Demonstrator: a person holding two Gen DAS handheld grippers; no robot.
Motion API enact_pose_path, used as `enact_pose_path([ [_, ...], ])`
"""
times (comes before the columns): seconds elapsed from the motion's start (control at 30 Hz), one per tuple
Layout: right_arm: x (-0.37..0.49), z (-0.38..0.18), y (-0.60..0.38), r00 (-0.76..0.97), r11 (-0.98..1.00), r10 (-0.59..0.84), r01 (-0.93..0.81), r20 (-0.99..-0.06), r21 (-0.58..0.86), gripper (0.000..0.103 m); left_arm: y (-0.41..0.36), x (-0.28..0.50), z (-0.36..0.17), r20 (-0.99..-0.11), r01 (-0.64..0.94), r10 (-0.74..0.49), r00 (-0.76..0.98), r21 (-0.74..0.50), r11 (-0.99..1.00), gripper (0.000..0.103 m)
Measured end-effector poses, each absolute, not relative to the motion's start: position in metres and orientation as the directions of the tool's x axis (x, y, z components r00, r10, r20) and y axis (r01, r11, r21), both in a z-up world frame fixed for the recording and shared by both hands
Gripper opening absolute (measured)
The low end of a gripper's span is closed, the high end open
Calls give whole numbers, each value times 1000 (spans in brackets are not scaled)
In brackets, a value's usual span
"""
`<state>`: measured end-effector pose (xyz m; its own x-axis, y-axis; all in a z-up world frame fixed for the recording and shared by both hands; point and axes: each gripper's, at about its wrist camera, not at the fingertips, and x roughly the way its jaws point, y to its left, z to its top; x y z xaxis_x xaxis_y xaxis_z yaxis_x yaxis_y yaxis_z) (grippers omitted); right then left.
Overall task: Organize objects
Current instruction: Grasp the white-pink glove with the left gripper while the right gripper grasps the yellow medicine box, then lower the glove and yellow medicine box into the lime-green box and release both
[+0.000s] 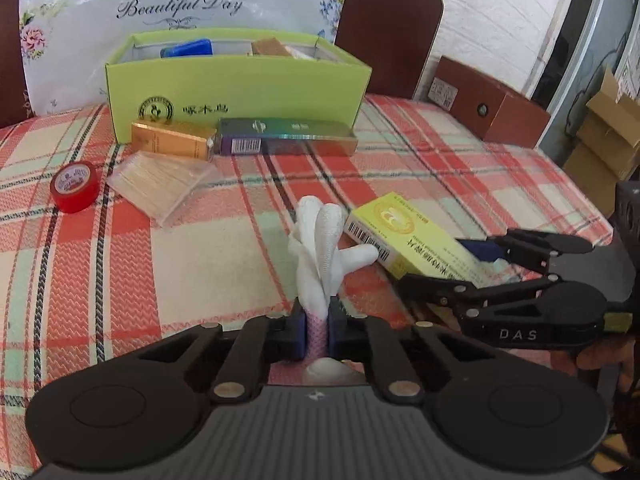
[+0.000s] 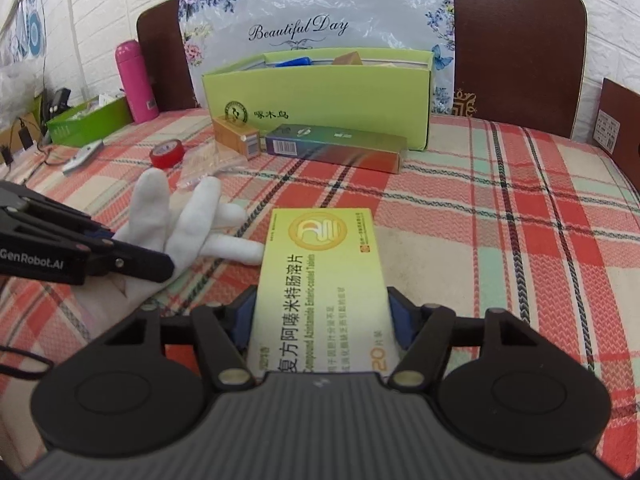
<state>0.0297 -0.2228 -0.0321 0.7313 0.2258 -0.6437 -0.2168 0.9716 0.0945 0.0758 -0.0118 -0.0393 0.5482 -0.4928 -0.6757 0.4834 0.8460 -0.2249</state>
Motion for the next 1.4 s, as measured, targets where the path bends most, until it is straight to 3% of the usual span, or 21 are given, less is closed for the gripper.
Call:
enact_pose_path([
  [0.3,51,25,-232,811,961,278,-240,-515,141,65,-6,100,20,-545,472,-521,656,-243,848,9],
  [0.53,101,63,-233,880,976,216,-185,-424,114,65,-8,155,57,-473,429,-516,714,-288,856,9],
  [0.97,229,61,-234,911,999,47,-39,-410,27,65,-16,287,69,-497,332,-431,754,-278,901,9],
  [1.1,257,43,-230,896,998,63,-56,-440,29,66,-20,314,57,-501,336,-417,758,-248,909,9],
  [1.13,262,37,-229,889,996,82,-80,-450,25,67,-21,316,53,-496,329,-403,769,-233,915,19],
  [1.17,263,32,-227,887,996,82,-87,-455,9,74,-21,316,48,-494,317,-383,781,-215,924,30],
  [1.2,262,28,-225,889,996,68,-84,-453,-14,83,-20,315,44,-499,287,-346,795,-194,938,61],
  [1.23,258,25,-224,897,996,61,-83,-439,-32,86,-18,312,39,-493,257,-316,811,-185,949,84],
  [1.3,250,20,-224,906,994,61,-91,-418,-52,96,-10,303,31,-458,223,-286,842,-189,956,86],
  [1.4,236,15,-225,911,994,58,-90,-409,-57,102,-1,298,26,-480,206,-283,830,-206,957,86],
])
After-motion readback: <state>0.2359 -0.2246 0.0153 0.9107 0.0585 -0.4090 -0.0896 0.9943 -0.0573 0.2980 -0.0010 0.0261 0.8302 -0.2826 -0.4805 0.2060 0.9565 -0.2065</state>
